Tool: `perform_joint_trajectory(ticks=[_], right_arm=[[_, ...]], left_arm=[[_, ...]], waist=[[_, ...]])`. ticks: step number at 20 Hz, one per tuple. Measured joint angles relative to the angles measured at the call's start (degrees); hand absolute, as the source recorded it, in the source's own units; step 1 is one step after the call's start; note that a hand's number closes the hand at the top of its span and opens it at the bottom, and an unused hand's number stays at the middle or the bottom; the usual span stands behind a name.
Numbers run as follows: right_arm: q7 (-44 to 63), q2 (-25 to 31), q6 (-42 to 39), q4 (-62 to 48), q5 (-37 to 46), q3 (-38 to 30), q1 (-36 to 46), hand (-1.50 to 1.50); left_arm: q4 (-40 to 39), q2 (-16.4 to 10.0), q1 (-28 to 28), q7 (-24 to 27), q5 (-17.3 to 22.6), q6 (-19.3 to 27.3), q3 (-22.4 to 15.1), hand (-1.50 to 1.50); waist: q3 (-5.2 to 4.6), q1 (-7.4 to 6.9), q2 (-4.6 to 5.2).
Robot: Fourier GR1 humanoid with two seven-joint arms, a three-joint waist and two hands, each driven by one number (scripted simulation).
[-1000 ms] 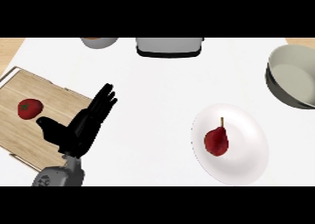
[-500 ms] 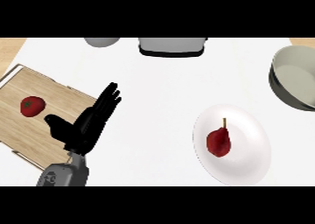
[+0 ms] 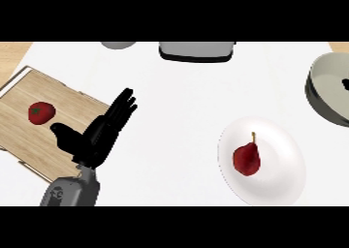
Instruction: Pick the lemon from the plate and place it in the bowl
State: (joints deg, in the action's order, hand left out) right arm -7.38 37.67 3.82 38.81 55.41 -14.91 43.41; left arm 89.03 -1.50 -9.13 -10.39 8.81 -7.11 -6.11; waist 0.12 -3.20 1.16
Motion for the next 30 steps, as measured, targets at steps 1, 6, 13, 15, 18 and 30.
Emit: perform_joint_trajectory(ticks=[1,6,13,15,18,30], right_arm=[[0.76,-0.04,0.38,-2.7,0.35,-0.33,1.04,-1.5],[-1.44,-0.26,1.82,-13.32,-1.12,-3.33,5.64,-1.5],[-11.98,-0.41,1.73,-18.02,-12.57,-14.16,7.75,-1.5],[-15.61,-0.9,1.2,-17.66,-17.34,-18.34,8.12,-1.5],[-21.93,-0.98,-1.7,-17.28,-23.94,-23.79,7.44,-1.5],[-37.4,3.8,-25.49,-9.87,-40.66,-34.1,-9.59,-1.5]], left_arm=[[-0.04,0.24,-0.28,0.03,0.05,0.06,-0.05,0.0],[0.17,0.31,0.12,-0.05,0.0,-0.24,-0.42,0.0],[0.09,0.73,0.85,0.48,-0.3,0.46,-0.27,0.0],[0.42,0.27,1.51,0.41,-0.08,0.35,0.16,0.0],[0.12,0.27,1.79,0.71,-0.22,0.71,0.55,0.0],[1.44,-1.67,4.05,0.44,0.78,0.7,3.18,0.0]], waist=[[0.02,-0.18,0.09],[0.11,-0.74,0.3],[0.25,0.41,0.05],[0.25,0.95,-0.26],[0.19,1.97,-0.57],[-0.22,5.63,-1.98]])
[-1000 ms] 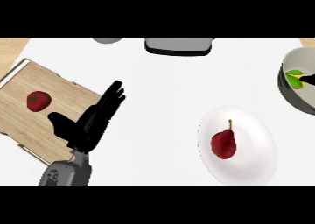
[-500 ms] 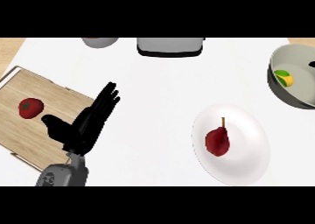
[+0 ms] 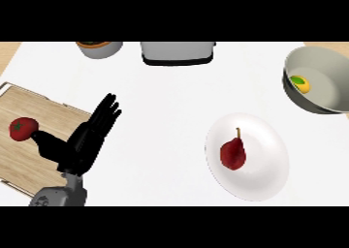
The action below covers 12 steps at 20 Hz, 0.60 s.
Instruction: Pick the lemon from the plate and place it in the bowl
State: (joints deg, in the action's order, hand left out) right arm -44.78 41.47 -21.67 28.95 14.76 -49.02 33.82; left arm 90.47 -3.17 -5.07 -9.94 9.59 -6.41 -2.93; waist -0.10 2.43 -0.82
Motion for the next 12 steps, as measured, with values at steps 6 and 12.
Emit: perform_joint_trajectory(ticks=[6,12], right_arm=[[-1.89,-1.33,-4.31,8.98,-5.33,-1.82,-14.86,1.5],[-4.04,-5.93,-6.16,18.72,-9.6,-1.59,-32.06,1.5]], left_arm=[[0.75,0.48,1.84,-0.03,-0.51,1.52,0.37,0.0],[1.59,0.32,3.25,0.21,-0.44,1.98,1.0,0.0]], waist=[[-0.09,2.51,-0.55],[-0.09,4.33,-0.74]])
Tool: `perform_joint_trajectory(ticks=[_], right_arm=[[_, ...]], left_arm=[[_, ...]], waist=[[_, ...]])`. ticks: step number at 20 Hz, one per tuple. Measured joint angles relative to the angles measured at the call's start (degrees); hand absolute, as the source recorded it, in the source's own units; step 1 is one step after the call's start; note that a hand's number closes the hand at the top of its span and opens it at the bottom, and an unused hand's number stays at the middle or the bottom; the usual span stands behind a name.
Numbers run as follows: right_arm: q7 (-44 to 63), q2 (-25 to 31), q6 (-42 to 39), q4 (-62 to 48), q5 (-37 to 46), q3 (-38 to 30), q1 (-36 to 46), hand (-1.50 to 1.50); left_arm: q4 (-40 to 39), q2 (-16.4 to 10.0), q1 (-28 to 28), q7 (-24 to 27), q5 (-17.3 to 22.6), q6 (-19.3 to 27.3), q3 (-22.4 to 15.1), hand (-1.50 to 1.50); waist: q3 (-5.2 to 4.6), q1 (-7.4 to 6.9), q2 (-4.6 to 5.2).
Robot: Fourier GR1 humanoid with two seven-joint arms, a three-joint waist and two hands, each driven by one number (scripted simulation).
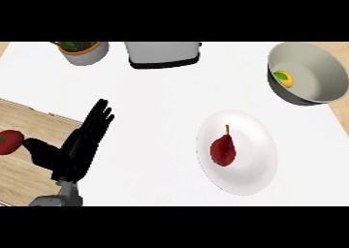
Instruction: Pick the lemon from the plate and place it in the bowl
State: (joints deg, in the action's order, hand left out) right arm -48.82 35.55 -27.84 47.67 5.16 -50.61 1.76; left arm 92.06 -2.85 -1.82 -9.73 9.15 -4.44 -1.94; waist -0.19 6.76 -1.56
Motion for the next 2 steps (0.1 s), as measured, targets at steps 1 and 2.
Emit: perform_joint_trajectory(ticks=[1,2], right_arm=[[-0.45,-1.16,-0.09,1.55,-0.39,0.5,-3.03,1.5],[-0.75,-2.26,-0.22,3.31,-0.63,1.32,-5.82,1.5]], left_arm=[[0.14,-0.13,0.09,0.06,0.05,-0.01,0.18,0.0],[0.16,-0.23,0.26,0.09,0.12,-0.05,0.31,0.0]], waist=[[0.02,0.12,0.03],[0.02,0.19,0.06]])
